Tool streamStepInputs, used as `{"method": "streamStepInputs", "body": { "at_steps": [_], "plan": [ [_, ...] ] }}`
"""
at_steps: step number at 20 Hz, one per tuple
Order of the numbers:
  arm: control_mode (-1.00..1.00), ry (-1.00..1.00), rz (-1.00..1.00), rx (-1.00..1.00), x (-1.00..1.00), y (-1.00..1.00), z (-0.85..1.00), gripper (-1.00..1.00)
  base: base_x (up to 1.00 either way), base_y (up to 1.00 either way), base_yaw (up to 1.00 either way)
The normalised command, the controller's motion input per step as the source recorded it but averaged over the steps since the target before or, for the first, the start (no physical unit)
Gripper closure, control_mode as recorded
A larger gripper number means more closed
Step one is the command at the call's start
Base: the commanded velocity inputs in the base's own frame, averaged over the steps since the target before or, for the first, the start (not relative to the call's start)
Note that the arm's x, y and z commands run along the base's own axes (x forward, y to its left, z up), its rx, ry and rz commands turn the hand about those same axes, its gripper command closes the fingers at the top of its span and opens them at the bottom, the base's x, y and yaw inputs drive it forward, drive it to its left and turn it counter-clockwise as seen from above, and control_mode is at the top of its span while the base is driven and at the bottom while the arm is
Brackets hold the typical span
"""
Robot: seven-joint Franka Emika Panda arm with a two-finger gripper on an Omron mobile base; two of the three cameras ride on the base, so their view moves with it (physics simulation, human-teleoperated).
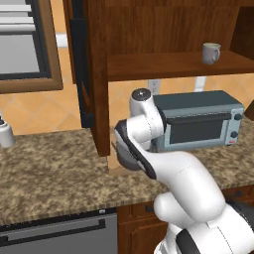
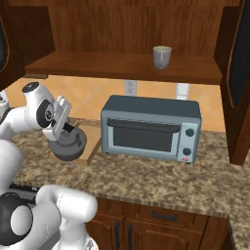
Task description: Pick the kettle from the counter and place it on the tray. Then pick the mug from the cabinet and place it on the tray. Then close the cabinet doors.
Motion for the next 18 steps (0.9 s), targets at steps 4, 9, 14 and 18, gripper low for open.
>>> {"method": "streamStepInputs", "body": {
  "at_steps": [4, 9, 14, 18],
  "plan": [
    [-1.00, -0.10, -0.06, 0.02, 0.36, 0.03, 0.00, 1.00, 0.00, 0.00, 0.00],
    [-1.00, -0.13, -0.05, 0.02, 0.36, 0.00, 0.00, 1.00, 0.00, 0.00, 0.00],
    [-1.00, -0.07, -0.06, 0.00, 0.45, 0.06, 0.00, 1.00, 0.00, 0.00, 0.00],
    [-1.00, -0.03, -0.07, 0.00, 0.50, 0.02, 0.00, 1.00, 0.00, 0.00, 0.00]
  ]
}}
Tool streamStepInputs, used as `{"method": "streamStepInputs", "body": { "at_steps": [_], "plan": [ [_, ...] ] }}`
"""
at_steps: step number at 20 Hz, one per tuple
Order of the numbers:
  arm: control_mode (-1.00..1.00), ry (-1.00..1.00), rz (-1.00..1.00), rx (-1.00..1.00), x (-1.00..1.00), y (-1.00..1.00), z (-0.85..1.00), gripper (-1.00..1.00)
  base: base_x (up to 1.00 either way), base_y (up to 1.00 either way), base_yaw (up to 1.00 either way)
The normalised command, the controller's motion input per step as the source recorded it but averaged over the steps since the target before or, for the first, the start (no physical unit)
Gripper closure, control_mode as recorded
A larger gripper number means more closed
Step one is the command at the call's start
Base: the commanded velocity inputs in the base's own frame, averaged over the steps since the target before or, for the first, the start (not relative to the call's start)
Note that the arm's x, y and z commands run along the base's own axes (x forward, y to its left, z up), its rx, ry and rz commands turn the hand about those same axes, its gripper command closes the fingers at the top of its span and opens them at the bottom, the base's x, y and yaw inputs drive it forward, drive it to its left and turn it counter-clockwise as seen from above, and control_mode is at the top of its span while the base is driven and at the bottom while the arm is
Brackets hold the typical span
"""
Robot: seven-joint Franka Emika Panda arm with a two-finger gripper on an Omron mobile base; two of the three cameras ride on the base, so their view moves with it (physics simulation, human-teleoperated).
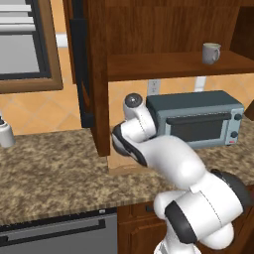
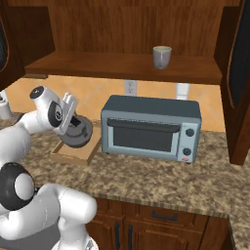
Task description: Pick the kettle from the counter and place it on the tray. Then pick the mug from the cabinet and place it on the tray. Then close the cabinet doors.
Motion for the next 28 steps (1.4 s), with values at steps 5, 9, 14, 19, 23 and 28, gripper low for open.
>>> {"method": "streamStepInputs", "body": {
  "at_steps": [5, 9, 14, 19, 23, 28],
  "plan": [
    [-1.00, 0.00, -0.06, 0.00, 0.49, 0.00, 0.00, 1.00, 0.00, 0.00, 0.00],
    [-1.00, 0.00, -0.05, 0.00, 0.37, 0.02, -0.03, 1.00, 0.00, 0.00, 0.00],
    [-1.00, 0.00, -0.03, 0.00, 0.37, 0.10, -0.17, 1.00, 0.00, 0.00, 0.00],
    [-1.00, 0.00, -0.03, 0.00, 0.34, 0.05, -0.18, 1.00, 0.00, 0.00, 0.00],
    [-1.00, 0.00, -0.03, 0.00, 0.33, 0.08, -0.18, 1.00, 0.00, 0.00, 0.00],
    [-1.00, 0.00, -0.03, 0.00, 0.30, 0.15, -0.22, 1.00, 0.00, 0.00, 0.00]
  ]
}}
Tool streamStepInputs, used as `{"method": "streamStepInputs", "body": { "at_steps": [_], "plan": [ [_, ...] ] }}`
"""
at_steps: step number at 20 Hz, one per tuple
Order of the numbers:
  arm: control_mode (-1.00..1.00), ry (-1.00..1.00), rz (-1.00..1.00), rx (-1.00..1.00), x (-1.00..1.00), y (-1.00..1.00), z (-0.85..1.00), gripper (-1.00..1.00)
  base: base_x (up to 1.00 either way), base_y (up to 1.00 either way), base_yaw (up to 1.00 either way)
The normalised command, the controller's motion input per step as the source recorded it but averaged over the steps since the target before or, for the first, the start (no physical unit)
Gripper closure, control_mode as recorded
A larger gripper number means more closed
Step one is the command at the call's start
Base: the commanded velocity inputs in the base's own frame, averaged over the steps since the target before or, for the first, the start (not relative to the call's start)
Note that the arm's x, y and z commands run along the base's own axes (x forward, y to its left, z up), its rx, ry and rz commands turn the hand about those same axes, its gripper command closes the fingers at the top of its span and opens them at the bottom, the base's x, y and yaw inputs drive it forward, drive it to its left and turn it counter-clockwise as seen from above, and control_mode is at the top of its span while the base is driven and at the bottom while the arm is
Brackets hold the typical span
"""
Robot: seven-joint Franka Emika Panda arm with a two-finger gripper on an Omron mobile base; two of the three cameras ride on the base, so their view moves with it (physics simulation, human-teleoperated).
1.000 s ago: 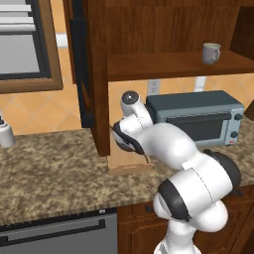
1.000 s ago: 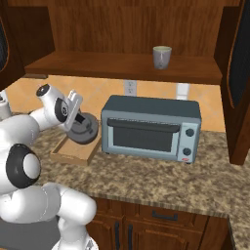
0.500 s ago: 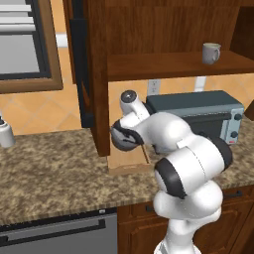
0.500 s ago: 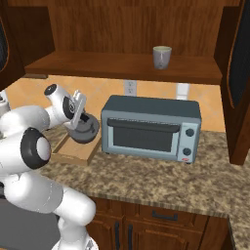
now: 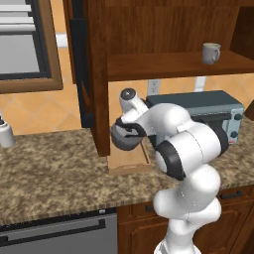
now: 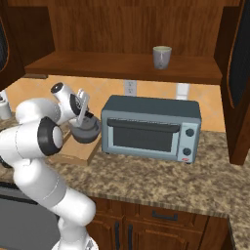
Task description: Pick the kettle from the counter and place it on the tray. Then pick the mug from the cabinet and place it on the tray. Then close the cabinet doors.
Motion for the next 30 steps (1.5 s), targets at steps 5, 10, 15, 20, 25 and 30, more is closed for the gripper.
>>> {"method": "streamStepInputs", "body": {
  "at_steps": [5, 10, 15, 20, 25, 30],
  "plan": [
    [-1.00, 0.00, -0.02, 0.00, 0.23, 0.21, -0.18, 1.00, 0.00, 0.00, 0.00],
    [-1.00, -0.07, -0.02, 0.00, 0.00, 0.39, -0.23, -1.00, 0.00, 0.00, 0.00],
    [-1.00, -0.01, -0.03, 0.00, 0.00, 0.17, -0.04, -1.00, 0.00, 0.00, 0.00],
    [-1.00, -0.04, -0.01, 0.00, -0.01, 0.10, 0.00, -1.00, 0.00, 0.00, 0.00],
    [-1.00, -0.19, -0.01, 0.00, -0.48, 0.09, 0.00, -1.00, 0.00, 0.00, 0.00],
    [-1.00, -0.21, 0.00, 0.00, -0.93, 0.00, 0.03, -1.00, 0.00, 0.00, 0.00]
  ]
}}
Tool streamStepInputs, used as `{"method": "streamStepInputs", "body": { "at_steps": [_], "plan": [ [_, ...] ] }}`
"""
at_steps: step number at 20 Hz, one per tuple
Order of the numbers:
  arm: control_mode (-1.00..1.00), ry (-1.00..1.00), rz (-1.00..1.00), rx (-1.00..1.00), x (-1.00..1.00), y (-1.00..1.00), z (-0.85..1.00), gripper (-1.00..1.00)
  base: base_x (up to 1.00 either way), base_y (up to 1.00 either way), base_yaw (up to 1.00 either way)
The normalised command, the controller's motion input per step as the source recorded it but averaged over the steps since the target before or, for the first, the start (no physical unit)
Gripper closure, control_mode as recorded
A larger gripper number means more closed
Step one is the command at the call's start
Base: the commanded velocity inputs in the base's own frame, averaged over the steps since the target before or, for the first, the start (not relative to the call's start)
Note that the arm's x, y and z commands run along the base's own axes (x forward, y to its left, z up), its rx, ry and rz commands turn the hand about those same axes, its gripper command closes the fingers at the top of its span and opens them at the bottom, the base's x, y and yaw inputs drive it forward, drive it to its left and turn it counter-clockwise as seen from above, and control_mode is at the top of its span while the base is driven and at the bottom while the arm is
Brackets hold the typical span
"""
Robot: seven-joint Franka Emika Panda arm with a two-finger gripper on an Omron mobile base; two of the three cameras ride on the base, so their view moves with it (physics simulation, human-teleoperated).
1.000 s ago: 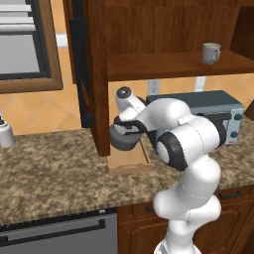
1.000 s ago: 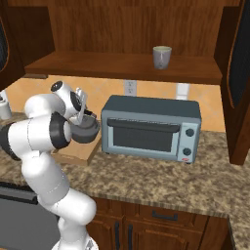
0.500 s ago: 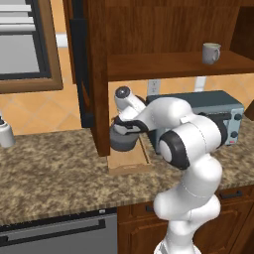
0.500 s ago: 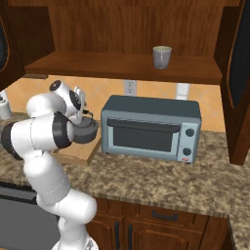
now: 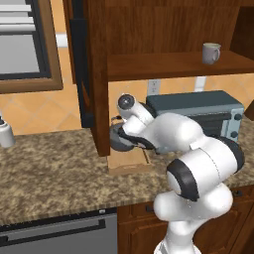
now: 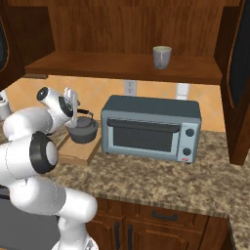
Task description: Pick the kettle from the counter and place it on the tray. Then pick the mug from the cabinet and place it on the tray. Then close the cabinet doors.
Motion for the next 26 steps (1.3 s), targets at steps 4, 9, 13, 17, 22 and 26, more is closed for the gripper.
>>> {"method": "streamStepInputs", "body": {
  "at_steps": [4, 9, 13, 17, 22, 26],
  "plan": [
    [-1.00, -0.21, 0.00, 0.00, -1.00, 0.00, 0.53, -1.00, 0.00, 0.00, 0.00],
    [-1.00, -0.12, 0.00, 0.00, -1.00, 0.00, 0.75, -1.00, 0.00, 0.00, 0.00],
    [-1.00, -0.01, 0.00, 0.00, -0.98, 0.00, 0.89, -1.00, 0.00, 0.00, 0.00],
    [-1.00, 0.05, 0.00, 0.00, -0.95, 0.00, 0.84, -1.00, 0.00, 0.00, 0.00],
    [-1.00, 0.20, 0.00, 0.00, -0.74, -0.04, 0.72, -1.00, 0.00, 0.00, 0.00],
    [-1.00, 0.32, -0.01, 0.01, -0.33, -0.24, 0.47, -1.00, 0.00, 0.00, 0.00]
  ]
}}
